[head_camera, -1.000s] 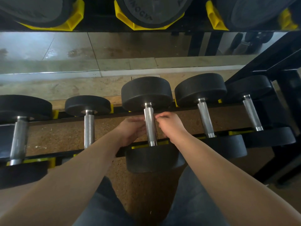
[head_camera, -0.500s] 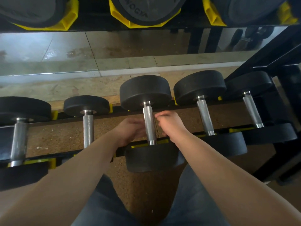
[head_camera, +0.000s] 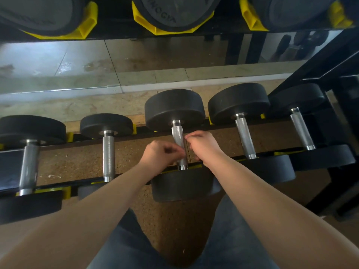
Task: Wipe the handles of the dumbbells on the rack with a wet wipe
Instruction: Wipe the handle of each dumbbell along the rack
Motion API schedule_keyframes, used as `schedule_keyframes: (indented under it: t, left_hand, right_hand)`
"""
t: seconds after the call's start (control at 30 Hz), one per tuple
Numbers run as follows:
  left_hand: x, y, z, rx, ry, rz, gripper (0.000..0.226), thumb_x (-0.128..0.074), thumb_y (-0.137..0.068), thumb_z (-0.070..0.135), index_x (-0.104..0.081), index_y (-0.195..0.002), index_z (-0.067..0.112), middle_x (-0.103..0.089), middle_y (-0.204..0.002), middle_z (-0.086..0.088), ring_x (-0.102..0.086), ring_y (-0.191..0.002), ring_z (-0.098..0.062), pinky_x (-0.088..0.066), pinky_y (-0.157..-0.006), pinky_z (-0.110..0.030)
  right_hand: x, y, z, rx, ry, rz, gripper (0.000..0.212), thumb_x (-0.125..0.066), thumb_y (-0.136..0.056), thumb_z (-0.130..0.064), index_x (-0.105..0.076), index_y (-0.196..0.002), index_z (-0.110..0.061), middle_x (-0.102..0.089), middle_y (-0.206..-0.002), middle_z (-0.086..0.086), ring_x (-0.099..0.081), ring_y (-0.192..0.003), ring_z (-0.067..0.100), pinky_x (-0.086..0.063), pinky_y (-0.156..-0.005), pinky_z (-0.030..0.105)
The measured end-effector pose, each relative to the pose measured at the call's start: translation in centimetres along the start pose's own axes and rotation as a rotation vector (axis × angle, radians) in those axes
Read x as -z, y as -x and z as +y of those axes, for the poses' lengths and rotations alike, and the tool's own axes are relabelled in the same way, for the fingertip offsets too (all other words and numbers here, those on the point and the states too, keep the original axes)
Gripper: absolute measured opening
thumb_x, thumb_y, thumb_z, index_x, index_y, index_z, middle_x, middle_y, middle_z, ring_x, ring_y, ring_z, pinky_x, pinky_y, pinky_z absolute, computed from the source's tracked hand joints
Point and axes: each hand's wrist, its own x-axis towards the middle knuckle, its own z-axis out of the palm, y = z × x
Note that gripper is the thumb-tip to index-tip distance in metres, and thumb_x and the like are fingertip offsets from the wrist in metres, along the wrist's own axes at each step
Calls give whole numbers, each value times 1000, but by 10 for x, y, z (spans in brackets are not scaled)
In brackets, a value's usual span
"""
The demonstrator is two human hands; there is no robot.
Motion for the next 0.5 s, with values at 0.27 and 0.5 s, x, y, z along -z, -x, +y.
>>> schedule_keyframes:
  t: [0.27,0.5]
  left_hand:
    - [8,-26,21,-74,75,292,12,-80,-88,29,-75,-89,40,-72,-88,23,-68,-83,5,-59,-82,-22]
    - [4,-7,15,-58,-147,-14,5,-83,-86,29,-80,-86,33,-75,-90,16,-69,-82,3,-56,-79,-16]
  right_hand:
    - [-1,-1,3,24,3,54,21,-52,-104,-23,-68,-118,-23,-64,-100,6,-58,-78,18,-45,-60,29]
    - [-2,-3,2,102,67,65,25,-51,-103,-19,-70,-116,-28,-61,-101,-9,-59,-88,9,-58,-86,37]
